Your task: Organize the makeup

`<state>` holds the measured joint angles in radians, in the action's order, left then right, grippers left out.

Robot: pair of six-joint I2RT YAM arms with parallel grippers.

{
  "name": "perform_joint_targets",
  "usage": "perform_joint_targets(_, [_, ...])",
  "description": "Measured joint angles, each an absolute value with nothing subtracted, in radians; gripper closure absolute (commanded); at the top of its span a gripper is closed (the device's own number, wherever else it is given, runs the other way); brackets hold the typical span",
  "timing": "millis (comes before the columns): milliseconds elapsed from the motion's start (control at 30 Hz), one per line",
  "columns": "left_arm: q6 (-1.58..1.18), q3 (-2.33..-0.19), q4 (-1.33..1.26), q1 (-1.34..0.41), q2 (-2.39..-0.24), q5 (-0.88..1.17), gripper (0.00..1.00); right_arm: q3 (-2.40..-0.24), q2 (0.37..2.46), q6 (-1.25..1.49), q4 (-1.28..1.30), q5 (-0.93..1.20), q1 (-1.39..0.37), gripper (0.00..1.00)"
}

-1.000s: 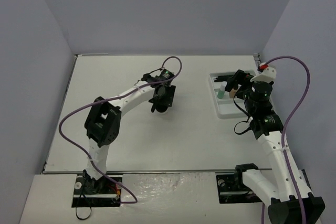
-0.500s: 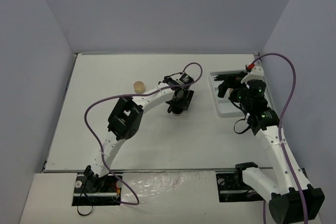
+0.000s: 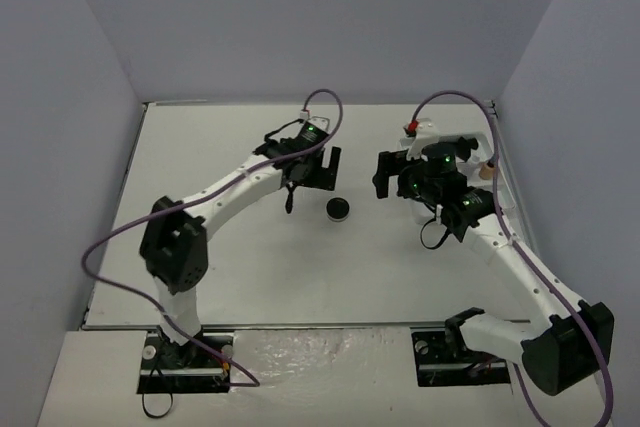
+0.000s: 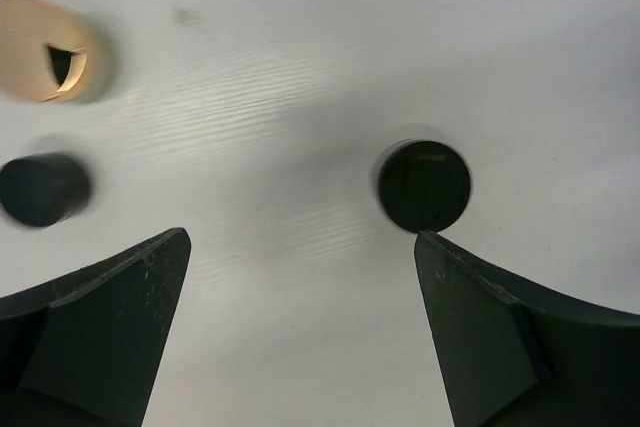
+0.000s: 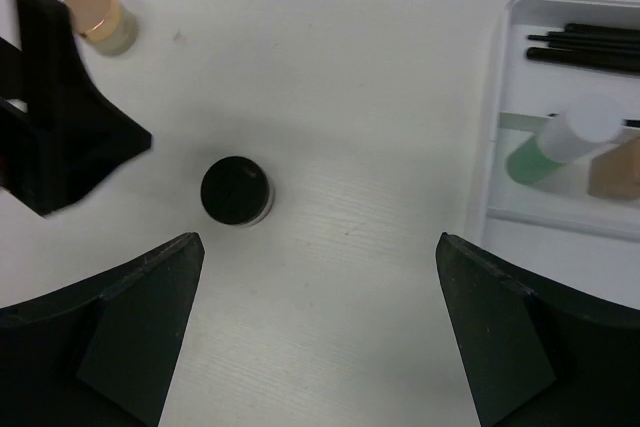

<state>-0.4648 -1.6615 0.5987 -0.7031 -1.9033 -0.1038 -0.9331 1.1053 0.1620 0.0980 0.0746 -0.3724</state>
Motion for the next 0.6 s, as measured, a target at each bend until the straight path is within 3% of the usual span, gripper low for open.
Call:
perform_joint_targets(333, [-0.438,-1.241,0.557,-0.418,-1.236,-0.258,0.03,-0.978,1.426,0.102,0.049,0.057,-0.598,0.00])
perform_joint_targets(600, [-0.373,-0.991,0.649,-0.269,-0.904,-0.349,0.03,-1.053,1.654,0.099,0.003,0.024,-0.624,0.02])
